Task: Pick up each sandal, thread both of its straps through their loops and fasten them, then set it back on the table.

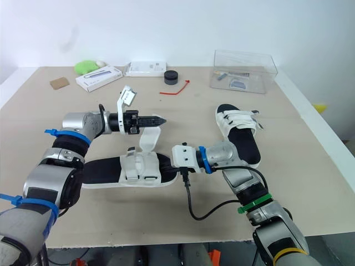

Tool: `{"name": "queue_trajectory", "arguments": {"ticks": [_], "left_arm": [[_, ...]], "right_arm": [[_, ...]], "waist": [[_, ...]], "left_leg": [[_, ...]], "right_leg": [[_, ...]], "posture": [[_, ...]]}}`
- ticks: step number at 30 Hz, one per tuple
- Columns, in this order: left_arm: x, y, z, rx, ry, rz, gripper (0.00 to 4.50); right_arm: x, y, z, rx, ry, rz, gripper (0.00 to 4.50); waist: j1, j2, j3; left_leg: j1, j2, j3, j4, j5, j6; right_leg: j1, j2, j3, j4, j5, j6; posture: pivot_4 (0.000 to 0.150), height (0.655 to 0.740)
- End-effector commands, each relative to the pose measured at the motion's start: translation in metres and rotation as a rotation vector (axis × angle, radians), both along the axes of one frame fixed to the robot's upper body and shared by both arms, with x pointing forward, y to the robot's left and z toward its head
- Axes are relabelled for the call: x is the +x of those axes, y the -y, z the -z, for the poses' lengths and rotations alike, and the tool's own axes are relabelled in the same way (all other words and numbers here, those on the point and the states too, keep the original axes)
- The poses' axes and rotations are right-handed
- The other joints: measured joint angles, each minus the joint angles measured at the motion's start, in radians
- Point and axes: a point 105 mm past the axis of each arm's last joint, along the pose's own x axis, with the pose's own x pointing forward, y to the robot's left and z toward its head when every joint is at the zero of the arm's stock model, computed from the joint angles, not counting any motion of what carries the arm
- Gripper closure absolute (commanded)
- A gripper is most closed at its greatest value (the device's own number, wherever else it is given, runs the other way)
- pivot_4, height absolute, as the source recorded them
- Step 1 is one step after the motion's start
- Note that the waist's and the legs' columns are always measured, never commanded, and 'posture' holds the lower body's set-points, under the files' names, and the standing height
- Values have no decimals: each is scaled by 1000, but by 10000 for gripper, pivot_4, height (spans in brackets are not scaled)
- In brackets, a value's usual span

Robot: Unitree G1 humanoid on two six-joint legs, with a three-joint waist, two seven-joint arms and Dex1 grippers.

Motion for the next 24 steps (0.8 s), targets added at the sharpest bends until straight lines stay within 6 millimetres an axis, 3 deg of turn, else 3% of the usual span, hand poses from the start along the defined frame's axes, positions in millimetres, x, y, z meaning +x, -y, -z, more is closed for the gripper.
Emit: {"name": "queue_trajectory", "arguments": {"ticks": [1, 3, 7, 13, 20, 24], "left_arm": [[-6, 4, -16, 125, 325, 11, 44906], [-11, 5, -11, 220, 482, 23, 44906], [-40, 0, 13, 587, 1142, 220, 44906], [-49, -21, 19, 734, 1588, 351, 44906], [-31, -35, -5, 795, 1841, 249, 44906], [-27, -33, -28, 708, 1908, 95, 44906]], "right_arm": [[2, 11, 8, -49, -13, 35, 45000], [2, 11, 8, -50, -14, 36, 45000], [2, 13, 9, -54, -18, 35, 45000], [2, 13, 10, -57, -20, 31, 45000], [4, 11, 10, -64, -24, 18, 45000], [5, 9, 10, -66, -22, 6, 45000]], "waist": [[1, 0, 0], [1, 0, 0], [1, 0, 0], [6, 0, 0], [5, 0, 0], [4, 0, 0]], "left_leg": [[0, 0, 0, 0, 0, 0], [0, 0, 0, 0, 0, 0], [1, 0, 1, -1, 0, 0], [1, 0, 2, -1, 0, 0], [1, -1, 5, 0, 1, 2], [1, -1, 6, 0, 1, 3]], "right_leg": [[0, 0, 0, 0, 0, 0], [0, -1, 1, 0, 0, 0], [0, -2, 3, 0, 0, 0], [1, -6, 1, -1, 1, 0], [1, -4, 1, -1, 3, 2], [0, -4, 1, -2, 3, 3]], "posture": [[1500, 7400], [1500, 7400], [1500, 7400], [1500, 7400], [1500, 7400], [1500, 7400]]}}
